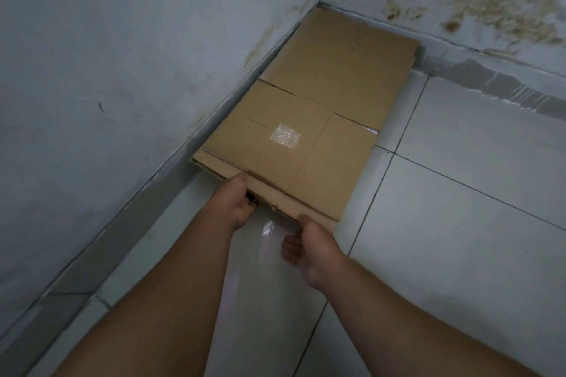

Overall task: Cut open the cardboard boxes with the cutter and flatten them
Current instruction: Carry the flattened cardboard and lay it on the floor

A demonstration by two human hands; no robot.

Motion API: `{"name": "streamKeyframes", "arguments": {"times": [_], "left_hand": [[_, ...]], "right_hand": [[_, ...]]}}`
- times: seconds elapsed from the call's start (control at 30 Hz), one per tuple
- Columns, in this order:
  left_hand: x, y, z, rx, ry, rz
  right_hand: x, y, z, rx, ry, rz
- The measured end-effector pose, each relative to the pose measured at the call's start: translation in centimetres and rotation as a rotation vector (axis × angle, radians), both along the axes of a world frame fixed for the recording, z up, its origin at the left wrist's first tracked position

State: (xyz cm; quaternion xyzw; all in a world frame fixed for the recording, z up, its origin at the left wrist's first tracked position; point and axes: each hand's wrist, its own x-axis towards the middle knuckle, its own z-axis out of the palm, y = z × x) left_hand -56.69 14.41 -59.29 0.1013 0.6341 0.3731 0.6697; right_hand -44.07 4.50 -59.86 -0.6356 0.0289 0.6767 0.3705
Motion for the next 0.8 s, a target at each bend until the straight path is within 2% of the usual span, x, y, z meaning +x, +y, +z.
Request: {"name": "streamKeyframes", "arguments": {"times": [0.07,0.2,0.37,0.5,0.6,0.73,0.8], "left_hand": [[-0.3,-0.4,0.1,-0.002,-0.019,0.034],[-0.6,-0.4,0.5,0.019,-0.102,0.065],[-0.3,1.3,-0.2,0.062,-0.158,0.132],[-0.1,4.4,-1.2,0.015,-0.248,0.157],[0.4,5.9,-1.4,0.050,-0.290,0.150],[1.6,6.8,-1.5,0.180,-0.241,0.174],[2.0,6.9,-1.3,0.169,-0.233,0.195]], "right_hand": [[-1.0,0.8,0.4,-0.029,0.140,-0.186],[-1.5,0.5,1.9,-0.014,0.204,-0.426],[-1.6,1.3,2.2,-0.006,0.312,-0.602],[-1.4,3.2,0.4,0.025,0.363,-0.639],[-0.1,5.5,0.0,0.026,0.390,-0.606],[1.6,6.8,-0.5,0.059,0.411,-0.542],[1.5,5.7,-0.2,0.047,0.373,-0.491]]}}
